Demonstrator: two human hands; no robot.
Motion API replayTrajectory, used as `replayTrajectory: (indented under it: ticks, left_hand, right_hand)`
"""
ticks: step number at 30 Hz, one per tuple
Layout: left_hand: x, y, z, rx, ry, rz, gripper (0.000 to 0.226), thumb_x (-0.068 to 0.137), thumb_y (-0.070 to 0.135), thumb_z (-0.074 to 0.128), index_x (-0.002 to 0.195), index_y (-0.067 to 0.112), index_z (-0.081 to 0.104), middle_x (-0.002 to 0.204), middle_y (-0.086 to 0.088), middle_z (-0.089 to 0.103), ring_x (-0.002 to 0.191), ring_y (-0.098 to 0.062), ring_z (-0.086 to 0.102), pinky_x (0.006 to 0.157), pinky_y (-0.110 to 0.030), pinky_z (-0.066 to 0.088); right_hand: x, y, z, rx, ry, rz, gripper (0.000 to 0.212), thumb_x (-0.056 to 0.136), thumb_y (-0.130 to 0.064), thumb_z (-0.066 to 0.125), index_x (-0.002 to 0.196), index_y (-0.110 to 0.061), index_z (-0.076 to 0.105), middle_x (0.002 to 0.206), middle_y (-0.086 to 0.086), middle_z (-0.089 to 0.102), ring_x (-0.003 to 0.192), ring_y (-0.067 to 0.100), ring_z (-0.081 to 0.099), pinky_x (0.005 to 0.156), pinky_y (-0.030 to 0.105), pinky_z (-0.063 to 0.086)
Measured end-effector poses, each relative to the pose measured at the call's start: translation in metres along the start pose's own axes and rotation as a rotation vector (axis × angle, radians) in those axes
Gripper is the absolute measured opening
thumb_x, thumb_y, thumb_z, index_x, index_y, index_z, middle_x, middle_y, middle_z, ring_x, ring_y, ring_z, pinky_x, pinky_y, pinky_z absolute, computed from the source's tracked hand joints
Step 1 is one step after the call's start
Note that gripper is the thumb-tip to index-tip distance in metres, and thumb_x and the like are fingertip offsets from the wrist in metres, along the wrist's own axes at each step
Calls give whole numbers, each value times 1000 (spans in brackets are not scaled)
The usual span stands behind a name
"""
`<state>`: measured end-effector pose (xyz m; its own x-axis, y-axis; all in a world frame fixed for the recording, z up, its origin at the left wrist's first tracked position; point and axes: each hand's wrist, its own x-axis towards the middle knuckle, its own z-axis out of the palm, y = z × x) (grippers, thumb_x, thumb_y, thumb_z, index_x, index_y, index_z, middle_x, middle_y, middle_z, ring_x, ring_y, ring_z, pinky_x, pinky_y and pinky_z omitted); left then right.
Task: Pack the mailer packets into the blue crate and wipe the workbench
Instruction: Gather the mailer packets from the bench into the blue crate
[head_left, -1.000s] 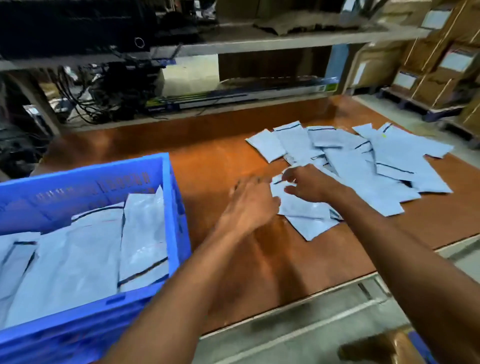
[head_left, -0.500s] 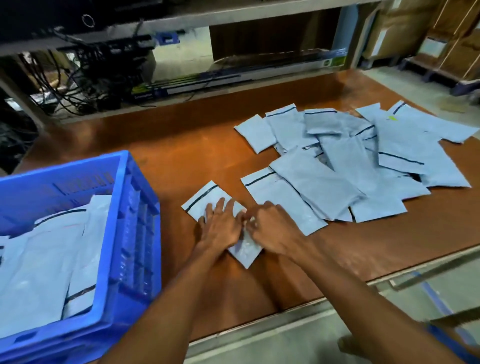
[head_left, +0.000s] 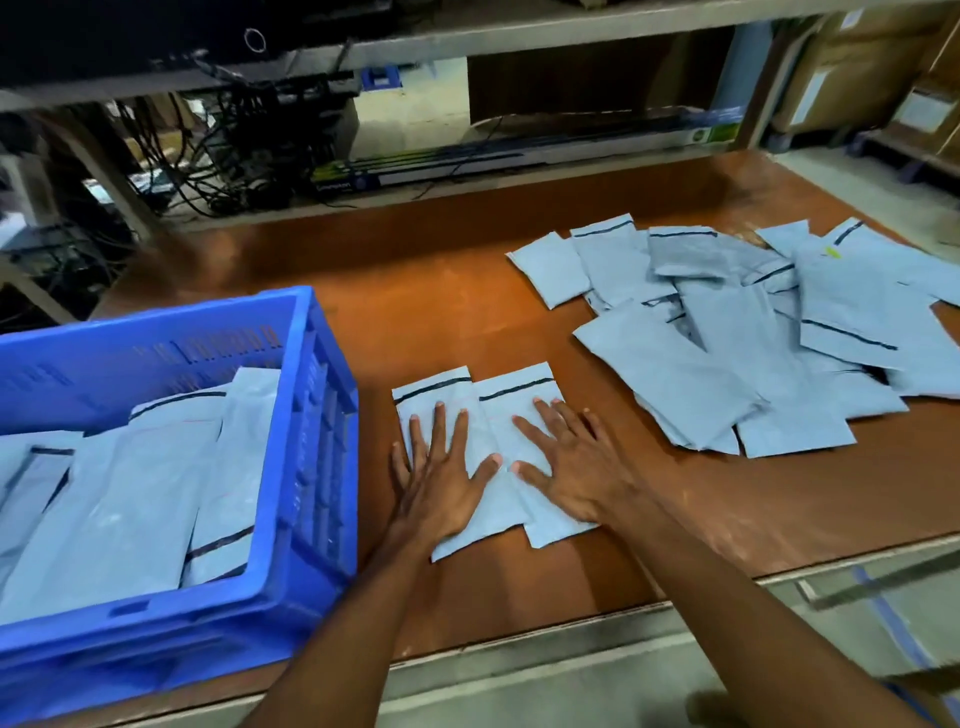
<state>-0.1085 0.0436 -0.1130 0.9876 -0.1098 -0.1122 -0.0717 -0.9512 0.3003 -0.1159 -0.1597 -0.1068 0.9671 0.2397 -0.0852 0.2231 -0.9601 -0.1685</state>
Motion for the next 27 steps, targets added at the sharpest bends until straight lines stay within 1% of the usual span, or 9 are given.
replayTrajectory:
  ticks: [5, 9, 11, 14, 17, 19, 21, 25, 27]
  left_hand:
    - [2, -3, 10, 19, 85, 66, 72, 91, 67, 14, 156, 38, 5, 164, 10, -9, 150, -22, -16, 120, -46, -9]
    - [-4, -1, 4, 17, 79, 160, 77, 86, 52, -3, 157, 27, 16, 165, 4, 2, 151, -26, -10, 122, -44, -3]
    - [-9, 1, 1, 48, 67, 189, 79, 86, 46, -4, 156, 20, 20, 165, -1, 8, 151, -29, -5, 122, -45, 0]
    - [-8, 1, -5, 158, 11, 230, 62, 97, 31, 11, 154, 10, 25, 163, -10, 14, 151, -35, 1, 121, -46, 5]
    - [-11, 11, -35, 258, 34, 259, 70, 91, 23, 2, 148, 4, 37, 162, -16, 18, 150, -38, 3, 121, -52, 2]
    - [-21, 28, -75, 250, 171, 263, 57, 97, 23, 23, 150, 4, 32, 162, -15, 17, 150, -40, 6, 120, -57, 3]
    - [-34, 42, -130, 209, 403, 312, 63, 93, 19, 51, 151, 4, 31, 161, -14, 22, 149, -40, 13, 118, -57, 5]
    - [-59, 5, -247, 310, 583, 287, 64, 98, 21, 42, 155, 9, 15, 165, -7, 6, 151, -34, -2, 119, -51, -2]
    - [-76, -52, -290, 390, 565, 242, 63, 100, 21, 37, 155, 9, 10, 165, -6, 1, 151, -34, -4, 119, -52, 2]
  right_hand:
    - [0, -14, 14, -12, 16, 30, 66, 95, -62, 1, 155, -36, -2, 164, -4, -8, 150, 17, -11, 119, 36, -11]
    - [0, -23, 21, -14, 53, 75, 95, 77, -57, -35, 157, -26, 7, 164, 1, 3, 151, 18, -3, 118, 33, -6]
    - [0, -23, 24, -13, 55, 78, 100, 73, -55, -41, 157, -23, 5, 164, -1, 1, 151, 16, -4, 119, 31, -6]
    - [-4, -22, 18, 2, 31, 62, 95, 75, -54, -34, 156, -20, 4, 163, -4, -2, 151, 14, -3, 118, 28, -4]
    - [-9, -29, -11, 81, 77, 83, 74, 90, -44, -12, 156, -18, 10, 162, -4, 3, 151, 14, 6, 120, 30, 3]
    - [-6, -40, -45, 110, 188, 56, 60, 99, -34, 17, 154, -12, 15, 162, 3, 13, 151, 19, 12, 122, 34, 8]
    - [3, -63, -89, 140, 315, 3, 58, 100, -22, 36, 153, -5, 17, 161, 12, 17, 150, 26, 15, 122, 37, 11]
    - [17, -149, -169, 326, 647, -78, 55, 103, -35, 24, 151, -10, 31, 158, 7, 30, 147, 20, 25, 120, 38, 17]
    - [24, -203, -183, 322, 649, -187, 54, 104, -35, 24, 151, -11, 32, 157, 5, 32, 146, 18, 26, 121, 37, 16]
